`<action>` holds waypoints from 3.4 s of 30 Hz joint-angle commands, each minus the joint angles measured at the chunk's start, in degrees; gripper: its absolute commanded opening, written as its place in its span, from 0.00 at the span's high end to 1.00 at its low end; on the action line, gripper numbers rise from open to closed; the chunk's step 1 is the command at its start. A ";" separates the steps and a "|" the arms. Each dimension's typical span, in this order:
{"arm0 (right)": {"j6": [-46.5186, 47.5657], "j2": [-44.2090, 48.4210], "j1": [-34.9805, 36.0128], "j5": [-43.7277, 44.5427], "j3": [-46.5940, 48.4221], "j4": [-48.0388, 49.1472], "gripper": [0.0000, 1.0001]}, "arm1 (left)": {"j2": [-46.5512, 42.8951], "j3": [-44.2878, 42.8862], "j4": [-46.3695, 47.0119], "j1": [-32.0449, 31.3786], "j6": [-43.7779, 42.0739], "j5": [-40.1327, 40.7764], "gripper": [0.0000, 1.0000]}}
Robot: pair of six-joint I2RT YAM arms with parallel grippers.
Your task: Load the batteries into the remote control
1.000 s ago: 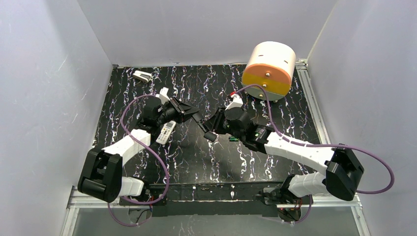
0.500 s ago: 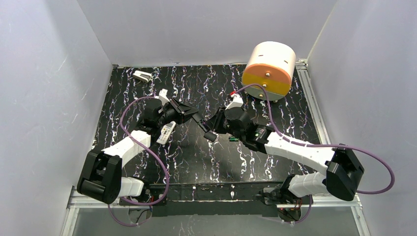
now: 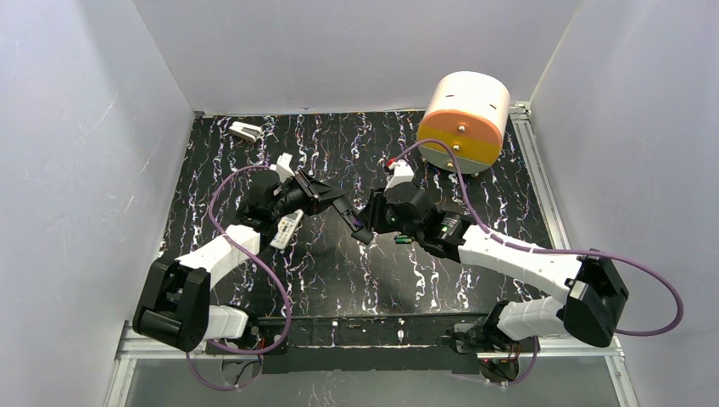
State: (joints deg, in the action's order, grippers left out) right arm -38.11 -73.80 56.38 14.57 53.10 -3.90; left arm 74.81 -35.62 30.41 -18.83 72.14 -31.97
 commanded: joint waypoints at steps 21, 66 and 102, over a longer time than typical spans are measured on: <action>10.06 0.98 -4.18 -12.64 6.51 -3.92 0.37 | 2.40 -3.01 2.68 0.02 0.76 -6.52 1.00; 15.22 -4.36 -5.76 -16.41 16.43 -18.93 0.86 | 0.45 -0.64 2.70 -0.36 -0.51 -4.78 1.00; 15.82 -15.56 0.48 -9.61 27.47 -33.17 0.76 | -1.03 5.29 7.86 -1.89 -2.31 0.66 1.00</action>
State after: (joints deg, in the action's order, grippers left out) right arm -23.35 -88.68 56.38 3.49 78.02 -37.17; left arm 74.32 -30.89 35.64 -20.47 69.56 -29.58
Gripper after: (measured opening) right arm 0.241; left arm 0.145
